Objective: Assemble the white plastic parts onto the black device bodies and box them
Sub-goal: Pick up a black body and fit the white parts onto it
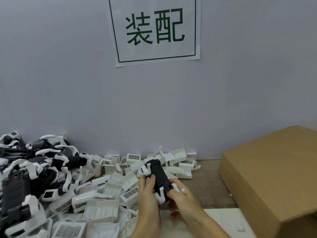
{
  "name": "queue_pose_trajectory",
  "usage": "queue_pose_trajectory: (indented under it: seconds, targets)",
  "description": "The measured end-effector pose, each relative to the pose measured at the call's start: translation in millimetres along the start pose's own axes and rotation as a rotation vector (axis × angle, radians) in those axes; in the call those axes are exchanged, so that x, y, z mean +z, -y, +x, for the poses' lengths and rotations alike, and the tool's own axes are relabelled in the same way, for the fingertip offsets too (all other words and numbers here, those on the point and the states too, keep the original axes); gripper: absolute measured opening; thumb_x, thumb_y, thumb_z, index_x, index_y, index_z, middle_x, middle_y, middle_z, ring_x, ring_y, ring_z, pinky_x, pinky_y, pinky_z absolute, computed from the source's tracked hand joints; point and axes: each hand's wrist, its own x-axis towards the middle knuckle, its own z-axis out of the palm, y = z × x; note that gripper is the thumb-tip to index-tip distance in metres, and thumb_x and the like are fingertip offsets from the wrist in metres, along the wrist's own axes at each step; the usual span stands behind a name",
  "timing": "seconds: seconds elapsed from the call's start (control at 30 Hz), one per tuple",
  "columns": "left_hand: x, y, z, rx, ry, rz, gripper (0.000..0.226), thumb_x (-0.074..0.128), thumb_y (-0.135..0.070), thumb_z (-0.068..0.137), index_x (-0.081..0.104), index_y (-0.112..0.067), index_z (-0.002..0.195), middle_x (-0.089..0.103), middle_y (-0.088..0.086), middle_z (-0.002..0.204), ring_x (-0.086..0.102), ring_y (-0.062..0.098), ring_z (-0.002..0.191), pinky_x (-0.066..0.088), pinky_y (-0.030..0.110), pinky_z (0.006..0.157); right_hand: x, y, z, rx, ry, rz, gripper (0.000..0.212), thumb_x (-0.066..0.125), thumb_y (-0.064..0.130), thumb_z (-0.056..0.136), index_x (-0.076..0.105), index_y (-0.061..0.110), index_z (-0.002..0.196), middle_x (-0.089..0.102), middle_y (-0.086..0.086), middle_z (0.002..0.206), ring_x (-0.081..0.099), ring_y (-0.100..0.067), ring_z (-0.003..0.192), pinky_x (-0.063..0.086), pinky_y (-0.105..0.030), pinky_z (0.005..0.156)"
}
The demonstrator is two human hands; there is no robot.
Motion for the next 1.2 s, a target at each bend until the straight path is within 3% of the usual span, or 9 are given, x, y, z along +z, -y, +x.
queue_pose_trajectory:
  seconds: [0.1, 0.27, 0.5, 0.6, 0.7, 0.77, 0.93, 1.03, 1.2]
  targets:
    - [-0.3, -0.2, 0.8, 0.005, -0.003, 0.004, 0.02, 0.047, -0.017, 0.103, 0.065, -0.018, 0.113, 0.066, 0.027, 0.117, 0.064, 0.039, 0.097, 0.045, 0.053, 0.083, 0.3, 0.2, -0.2, 0.0, -0.005, -0.022, 0.027, 0.051, 0.02, 0.089, 0.067, 0.035, 0.105, 0.067, 0.013, 0.065, 0.059, -0.002, 0.051, 0.04, -0.023, 0.048]
    - [0.7, 0.6, 1.1, 0.0, 0.002, 0.037, 0.02, 0.046, -0.015, 0.104, 0.061, -0.013, 0.116, 0.064, 0.031, 0.118, 0.062, 0.052, 0.105, 0.042, 0.051, 0.082, -0.7, 0.2, -0.3, 0.024, -0.005, 0.042, 0.024, 0.052, 0.016, 0.095, 0.07, 0.03, 0.104, 0.067, 0.004, 0.072, 0.057, -0.008, 0.05, 0.04, -0.023, 0.048]
    - [-2.4, 2.5, 2.2, 0.003, -0.007, -0.031, 0.023, 0.044, -0.012, 0.103, 0.063, -0.013, 0.117, 0.067, 0.022, 0.1, 0.063, 0.032, 0.082, 0.048, 0.04, 0.072, -1.3, 0.7, 0.8, 0.05, 0.033, 0.022, 0.029, 0.05, 0.006, 0.094, 0.066, 0.023, 0.112, 0.066, 0.008, 0.063, 0.059, -0.008, 0.051, 0.041, -0.025, 0.054]
    - [-2.5, 1.2, 2.2, -0.013, -0.001, -0.05, 0.024, 0.045, -0.013, 0.103, 0.061, -0.011, 0.12, 0.066, 0.026, 0.106, 0.062, 0.033, 0.087, 0.047, 0.04, 0.072, -0.8, 1.3, 0.7, 0.052, 0.044, 0.046, 0.031, 0.057, 0.012, 0.083, 0.067, 0.023, 0.11, 0.066, 0.006, 0.065, 0.057, -0.009, 0.051, 0.041, -0.025, 0.054]
    - [-2.6, 1.3, 3.0, -0.029, -0.006, -0.065, 0.026, 0.045, -0.014, 0.104, 0.06, -0.01, 0.124, 0.064, 0.032, 0.118, 0.06, 0.036, 0.094, 0.044, 0.042, 0.076, -2.2, -1.0, 2.2, 0.048, 0.052, 0.068, 0.05, 0.054, 0.02, 0.06, 0.068, 0.022, 0.108, 0.065, 0.002, 0.066, 0.053, -0.012, 0.05, 0.04, -0.026, 0.052]
    - [-2.9, 2.5, 4.3, -0.017, 0.0, -0.059, 0.023, 0.045, -0.014, 0.103, 0.061, -0.012, 0.12, 0.064, 0.033, 0.117, 0.059, 0.037, 0.093, 0.043, 0.042, 0.075, -2.3, -2.4, 3.5, 0.038, 0.046, 0.064, 0.05, 0.053, 0.021, 0.059, 0.069, 0.023, 0.106, 0.064, 0.001, 0.066, 0.052, -0.013, 0.049, 0.04, -0.026, 0.051]
    - [-2.8, 4.2, 7.5, -0.019, 0.016, -0.029, 0.018, 0.046, -0.016, 0.104, 0.06, -0.011, 0.114, 0.059, 0.035, 0.122, 0.059, 0.052, 0.101, 0.041, 0.052, 0.082, -1.7, 0.8, 1.3, 0.025, 0.035, 0.036, 0.027, 0.055, 0.02, 0.083, 0.07, 0.032, 0.102, 0.064, -0.001, 0.071, 0.052, -0.013, 0.049, 0.04, -0.025, 0.046]
    - [-3.1, 5.1, 7.0, -0.007, 0.018, -0.028, 0.018, 0.046, -0.016, 0.103, 0.061, -0.012, 0.113, 0.059, 0.035, 0.121, 0.059, 0.044, 0.097, 0.039, 0.051, 0.081, -1.9, 0.4, 0.7, 0.018, 0.041, 0.067, 0.023, 0.056, 0.019, 0.089, 0.07, 0.031, 0.103, 0.064, -0.003, 0.074, 0.051, -0.013, 0.05, 0.04, -0.025, 0.046]
    - [-6.7, 10.4, 8.7, 0.017, 0.02, -0.042, 0.019, 0.046, -0.017, 0.103, 0.064, -0.019, 0.106, 0.066, 0.025, 0.1, 0.061, 0.037, 0.08, 0.043, 0.038, 0.06, -1.7, -1.8, 2.6, 0.028, 0.019, 0.064, 0.026, 0.05, 0.007, 0.094, 0.067, 0.021, 0.108, 0.062, 0.001, 0.064, 0.049, -0.014, 0.048, 0.04, -0.025, 0.047]
